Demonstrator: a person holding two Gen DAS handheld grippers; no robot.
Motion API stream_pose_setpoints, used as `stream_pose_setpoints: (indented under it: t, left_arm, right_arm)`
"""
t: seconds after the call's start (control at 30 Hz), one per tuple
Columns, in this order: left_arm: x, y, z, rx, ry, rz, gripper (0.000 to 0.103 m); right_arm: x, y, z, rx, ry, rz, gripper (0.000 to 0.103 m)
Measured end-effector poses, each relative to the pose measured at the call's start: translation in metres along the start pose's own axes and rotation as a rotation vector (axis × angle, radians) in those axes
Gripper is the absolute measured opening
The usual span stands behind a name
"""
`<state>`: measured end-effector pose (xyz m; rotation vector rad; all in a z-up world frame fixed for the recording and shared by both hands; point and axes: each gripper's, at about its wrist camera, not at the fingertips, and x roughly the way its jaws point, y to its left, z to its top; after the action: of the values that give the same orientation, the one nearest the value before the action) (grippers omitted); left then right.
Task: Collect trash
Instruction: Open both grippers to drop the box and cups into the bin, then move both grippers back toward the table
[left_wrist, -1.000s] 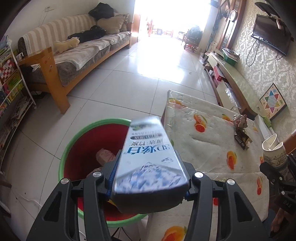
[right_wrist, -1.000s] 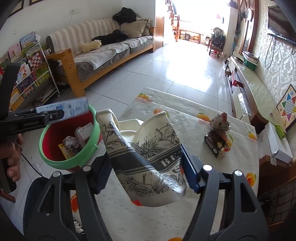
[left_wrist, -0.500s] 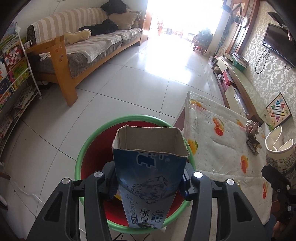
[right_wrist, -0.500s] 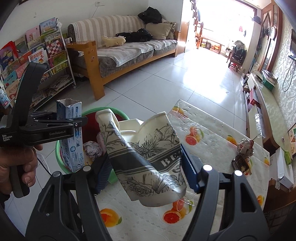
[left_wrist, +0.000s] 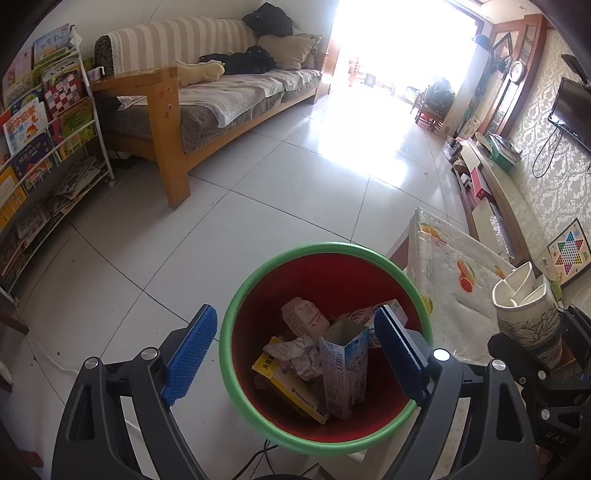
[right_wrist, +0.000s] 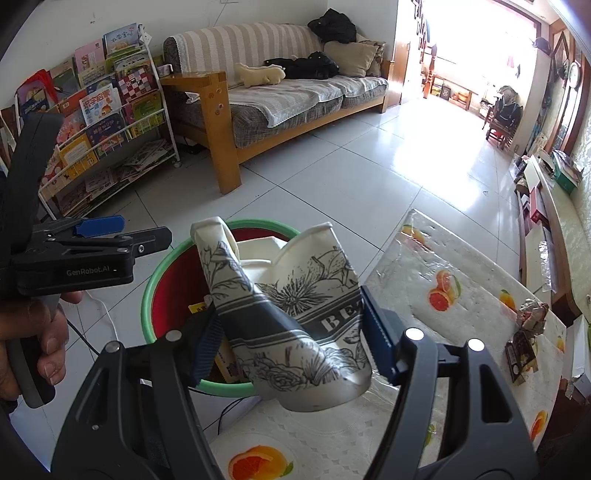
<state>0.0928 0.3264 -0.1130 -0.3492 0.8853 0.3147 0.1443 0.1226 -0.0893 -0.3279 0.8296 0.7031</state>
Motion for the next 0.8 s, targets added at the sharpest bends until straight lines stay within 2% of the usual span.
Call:
stream_pose_setpoints:
  t: [0.3, 0.37, 0.43, 0.6, 0.8]
  left_arm:
    - [-0.014, 0.034, 0.004, -0.037, -0.035, 0.047, 0.086]
    - [-0.014, 0.038, 0.004, -0.044, -0.035, 0.051, 0.086]
    - [-0.013, 0.04, 0.004, -0.045, -0.034, 0.056, 0.086]
    - [-0.01, 0.033, 0.003, -0.044, -0.031, 0.047, 0.086]
    - [-0.011, 0.004, 0.007, 0.0, -0.033, 0.012, 0.086]
  right_arm:
    - [0.026, 0.033, 0.014, -0.041, 0.027, 0.04, 0.069]
    - [0.027, 0.037, 0.016, -0.051, 0.023, 0.037, 0.09]
    - [0.024, 0.038, 0.016, -0.053, 0.006, 0.03, 0.098]
    - [0.019, 0.035, 0.016, -0.048, 0.001, 0.025, 0.098]
    - [0.004, 0.009, 0.013, -0.008, -0.02, -0.008, 0.098]
